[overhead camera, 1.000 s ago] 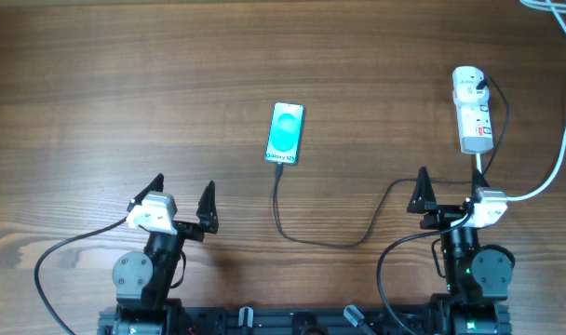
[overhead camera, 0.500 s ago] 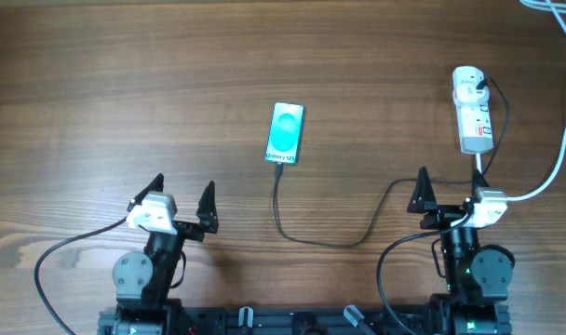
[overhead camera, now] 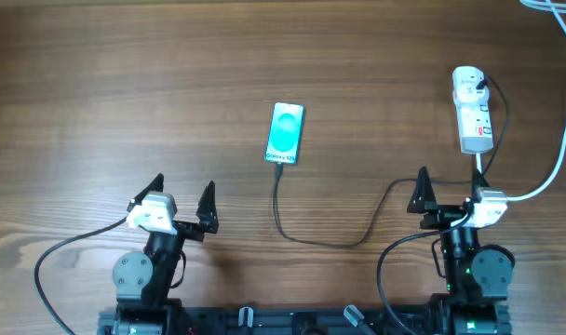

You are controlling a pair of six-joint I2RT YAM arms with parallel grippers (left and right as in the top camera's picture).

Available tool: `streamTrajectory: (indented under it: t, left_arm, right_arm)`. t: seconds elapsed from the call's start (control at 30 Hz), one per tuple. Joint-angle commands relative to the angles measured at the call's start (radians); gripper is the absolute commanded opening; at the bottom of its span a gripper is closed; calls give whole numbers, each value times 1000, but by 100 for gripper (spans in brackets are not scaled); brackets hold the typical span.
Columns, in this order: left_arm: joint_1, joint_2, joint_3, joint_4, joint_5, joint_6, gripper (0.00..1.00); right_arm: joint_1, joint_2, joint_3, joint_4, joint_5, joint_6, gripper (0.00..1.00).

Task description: Plug charger to phone and switch on socket

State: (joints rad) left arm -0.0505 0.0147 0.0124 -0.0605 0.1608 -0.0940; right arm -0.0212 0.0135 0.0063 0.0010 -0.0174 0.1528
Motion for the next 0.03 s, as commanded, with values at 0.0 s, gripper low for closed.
streamTrajectory:
  t: [0.0]
  left_arm:
    - [2,-12,-7,-3,-13,8,100]
  right_arm:
    - [5,-9,-1,5,6,-12,100]
